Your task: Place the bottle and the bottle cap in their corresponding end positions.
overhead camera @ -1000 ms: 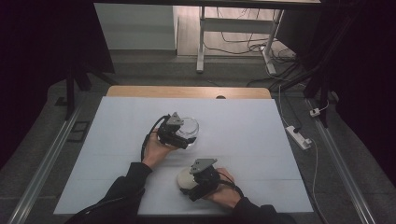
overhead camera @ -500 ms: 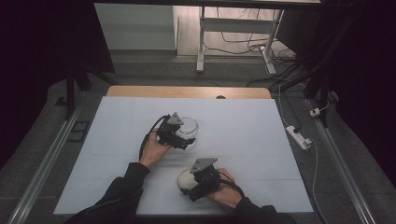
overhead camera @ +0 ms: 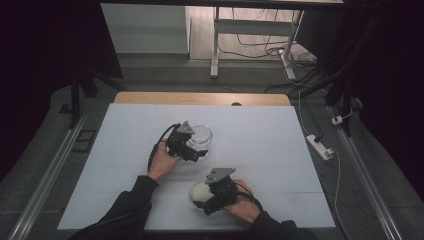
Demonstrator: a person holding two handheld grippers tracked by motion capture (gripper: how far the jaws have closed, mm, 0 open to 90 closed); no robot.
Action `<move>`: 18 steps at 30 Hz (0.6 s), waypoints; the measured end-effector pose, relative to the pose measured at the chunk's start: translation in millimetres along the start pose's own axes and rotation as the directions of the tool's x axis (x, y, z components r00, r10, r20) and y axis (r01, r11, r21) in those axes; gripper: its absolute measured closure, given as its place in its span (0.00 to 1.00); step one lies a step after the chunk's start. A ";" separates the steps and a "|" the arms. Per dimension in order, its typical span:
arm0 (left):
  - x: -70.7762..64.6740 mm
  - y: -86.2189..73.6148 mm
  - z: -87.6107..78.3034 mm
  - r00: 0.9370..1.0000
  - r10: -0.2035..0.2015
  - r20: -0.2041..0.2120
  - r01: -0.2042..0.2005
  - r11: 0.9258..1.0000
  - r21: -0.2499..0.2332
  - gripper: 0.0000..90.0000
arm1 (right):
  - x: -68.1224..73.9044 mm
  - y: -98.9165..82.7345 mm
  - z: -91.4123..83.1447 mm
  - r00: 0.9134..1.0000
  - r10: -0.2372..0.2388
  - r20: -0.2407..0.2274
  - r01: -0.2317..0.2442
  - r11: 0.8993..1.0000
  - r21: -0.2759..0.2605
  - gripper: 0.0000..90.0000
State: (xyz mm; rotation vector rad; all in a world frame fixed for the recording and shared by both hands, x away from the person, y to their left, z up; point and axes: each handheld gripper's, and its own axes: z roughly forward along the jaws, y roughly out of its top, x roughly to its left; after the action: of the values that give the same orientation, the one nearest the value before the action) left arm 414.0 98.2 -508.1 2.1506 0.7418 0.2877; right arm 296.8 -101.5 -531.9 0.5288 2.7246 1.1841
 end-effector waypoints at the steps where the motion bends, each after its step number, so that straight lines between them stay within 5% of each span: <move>1: -0.3 -0.2 -0.5 1.000 -0.003 0.000 0.003 1.000 -0.001 0.00 | -0.4 0.1 -0.7 1.000 -0.002 0.000 0.002 1.000 -0.004 0.02; 18: -3.8 -5.0 -16.2 1.000 -0.008 -0.009 0.008 1.000 0.014 0.00 | -5.0 3.1 -14.9 1.000 0.013 -0.001 -0.013 0.999 -0.043 0.02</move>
State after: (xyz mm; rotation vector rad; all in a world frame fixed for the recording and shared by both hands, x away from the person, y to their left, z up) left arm 401.8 108.7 -501.4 2.1600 0.7593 0.2891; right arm 298.6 -111.6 -519.5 0.5419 2.6940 1.2427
